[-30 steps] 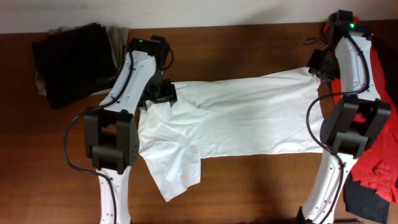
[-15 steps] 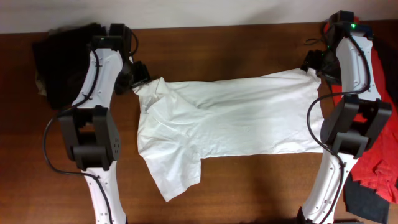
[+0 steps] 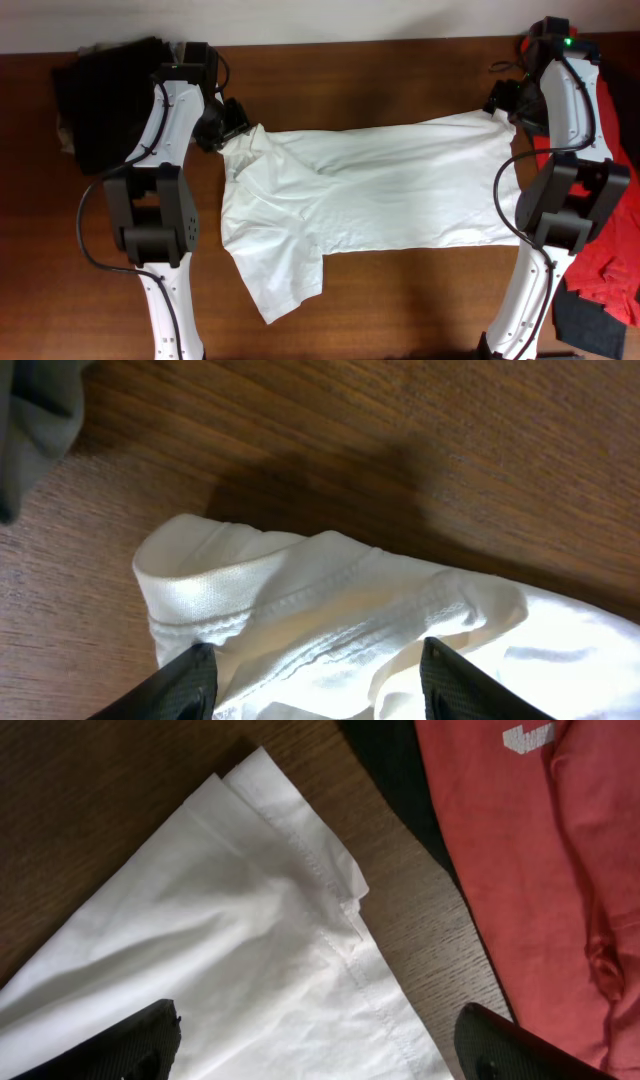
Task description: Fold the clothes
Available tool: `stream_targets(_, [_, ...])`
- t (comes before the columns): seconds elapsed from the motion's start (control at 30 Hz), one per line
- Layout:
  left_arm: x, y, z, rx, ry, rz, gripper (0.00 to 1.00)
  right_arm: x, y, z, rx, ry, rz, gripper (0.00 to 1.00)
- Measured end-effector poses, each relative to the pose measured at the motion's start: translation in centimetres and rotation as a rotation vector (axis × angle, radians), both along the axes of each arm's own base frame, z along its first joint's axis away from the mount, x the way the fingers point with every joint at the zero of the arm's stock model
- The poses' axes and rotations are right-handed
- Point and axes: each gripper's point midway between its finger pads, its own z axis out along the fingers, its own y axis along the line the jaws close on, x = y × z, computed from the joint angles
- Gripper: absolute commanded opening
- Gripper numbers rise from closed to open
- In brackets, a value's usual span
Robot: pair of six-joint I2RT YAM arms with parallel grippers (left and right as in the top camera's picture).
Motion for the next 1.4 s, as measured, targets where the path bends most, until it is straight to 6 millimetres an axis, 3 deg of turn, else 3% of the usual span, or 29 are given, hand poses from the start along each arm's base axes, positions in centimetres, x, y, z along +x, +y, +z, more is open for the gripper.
stream_targets(0.13, [0.3,0.1,0.0,0.003,-0.011,0.005,0.44,-0.2,0.1,-0.4,0.003,0.010,0.000,0.91])
stream_targets(0.3, [0.6,0.2,0.1,0.007,-0.024,0.007,0.39,-0.2,0.1,-0.4,0.003,0.011,0.000,0.91])
stream_targets(0.4, [0.6,0.2,-0.5,0.010,-0.016,0.009,0.39,-0.2,0.1,-0.4,0.003,0.011,0.000,0.91])
stream_targets(0.5, [0.5,0.3,-1.8,0.018,0.003,-0.012,0.47,-0.3,0.1,-0.4,0.003,0.012,0.000,0.91])
stream_targets(0.63, [0.8,1.1,-2.4,0.086,-0.014,-0.141,0.45,-0.3,0.1,-0.4,0.004,0.012,0.000,0.91])
stream_targets(0.7, [0.8,1.0,-2.3,0.091,-0.022,-0.204,0.34,-0.3,0.1,-0.4,0.004,0.012,0.000,0.90])
stream_targets(0.77, [0.7,0.9,-2.2,0.088,-0.028,-0.253,0.00,-0.2,0.1,-0.4,0.006,0.011,0.001,0.82])
stream_targets(0.97, [0.7,0.8,-2.2,0.088,-0.036,-0.299,0.00,-0.2,0.4,-0.4,0.009,0.010,0.004,0.47])
stream_targets(1.1, [1.1,1.3,-2.2,0.090,-0.047,-0.290,0.00,0.1,1.3,-0.4,0.008,0.008,0.021,0.44])
stream_targets(1.17, [1.7,2.7,-2.0,0.093,-0.069,-0.260,0.00,0.2,1.6,-0.4,0.007,0.007,0.027,0.39])
stream_targets(1.27, [3.8,6.8,-1.5,0.113,-0.147,-0.179,0.00,0.3,1.6,-0.4,0.006,0.005,0.029,0.38])
stream_targets(1.33, [4.8,8.5,-1.1,0.121,-0.191,-0.147,0.00,0.4,1.6,-0.6,0.004,0.000,0.030,0.38])
stream_targets(1.37, [5.3,9.0,-0.9,0.126,-0.213,-0.138,0.13,0.5,1.5,-0.8,0.003,-0.004,0.029,0.38])
stream_targets(1.4, [5.9,9.3,-0.7,0.131,-0.239,-0.132,0.35,0.7,1.5,-1.1,0.002,-0.009,0.029,0.37])
